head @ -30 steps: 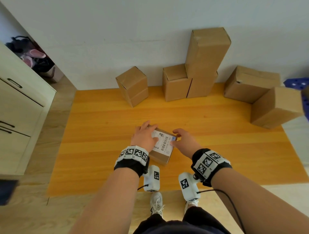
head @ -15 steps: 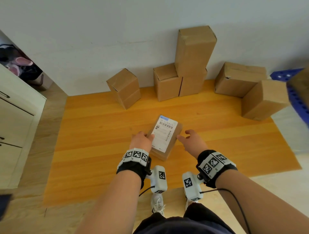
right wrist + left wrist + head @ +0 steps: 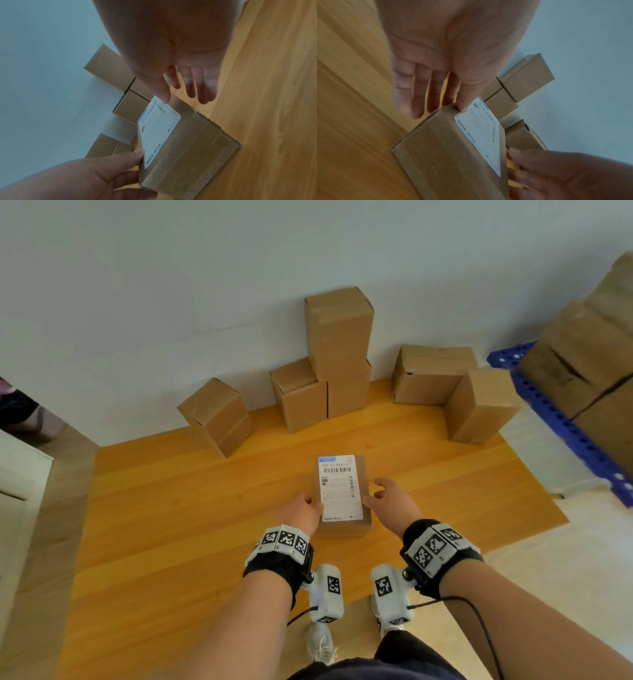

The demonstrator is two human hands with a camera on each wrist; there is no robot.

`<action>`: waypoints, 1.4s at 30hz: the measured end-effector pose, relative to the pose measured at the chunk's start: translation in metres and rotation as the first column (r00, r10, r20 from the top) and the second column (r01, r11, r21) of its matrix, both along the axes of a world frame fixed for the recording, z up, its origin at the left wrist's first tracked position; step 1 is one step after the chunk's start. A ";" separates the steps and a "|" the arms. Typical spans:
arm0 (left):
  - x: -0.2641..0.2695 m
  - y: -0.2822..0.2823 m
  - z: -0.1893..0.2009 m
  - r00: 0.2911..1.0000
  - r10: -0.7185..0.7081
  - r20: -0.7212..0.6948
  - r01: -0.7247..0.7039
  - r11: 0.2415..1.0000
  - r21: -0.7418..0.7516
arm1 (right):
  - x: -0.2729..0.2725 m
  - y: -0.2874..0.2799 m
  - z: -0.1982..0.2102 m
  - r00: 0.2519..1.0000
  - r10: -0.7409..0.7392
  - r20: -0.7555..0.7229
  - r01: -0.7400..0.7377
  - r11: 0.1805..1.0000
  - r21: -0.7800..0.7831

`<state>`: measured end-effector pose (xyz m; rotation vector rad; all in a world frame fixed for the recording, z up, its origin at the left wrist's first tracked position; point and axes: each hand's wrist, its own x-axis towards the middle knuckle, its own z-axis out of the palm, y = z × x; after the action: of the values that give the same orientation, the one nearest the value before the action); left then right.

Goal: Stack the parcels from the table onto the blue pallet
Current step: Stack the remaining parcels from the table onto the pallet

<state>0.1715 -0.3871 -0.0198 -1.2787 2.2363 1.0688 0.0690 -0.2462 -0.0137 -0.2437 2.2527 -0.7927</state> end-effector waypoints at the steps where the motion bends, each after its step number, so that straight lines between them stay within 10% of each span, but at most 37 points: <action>1: -0.001 -0.001 0.002 1.000 -0.015 -0.004 0.014 0.999 -0.048 | -0.002 0.001 0.001 1.000 -0.015 0.001 0.015 1.000 -0.005; 19: -0.148 0.038 0.082 0.894 -0.082 -0.441 -0.002 0.982 -0.187 | -0.125 0.056 0.084 0.946 -0.208 -0.249 0.150 0.961 -0.233; 31: -0.313 0.059 0.075 0.933 -0.074 -0.353 -0.003 0.977 -0.213 | -0.317 0.076 0.094 0.931 -0.186 -0.313 0.107 0.962 -0.252; 42: -0.373 0.046 0.044 0.978 0.056 -0.203 -0.069 0.996 -0.055 | -0.410 0.051 0.054 0.991 0.087 -0.097 -0.078 0.993 0.094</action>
<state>-0.2017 -0.3413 0.0241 -1.3272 2.4086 1.2091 -0.3413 -0.1949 0.0406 -0.3395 2.3501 -0.6468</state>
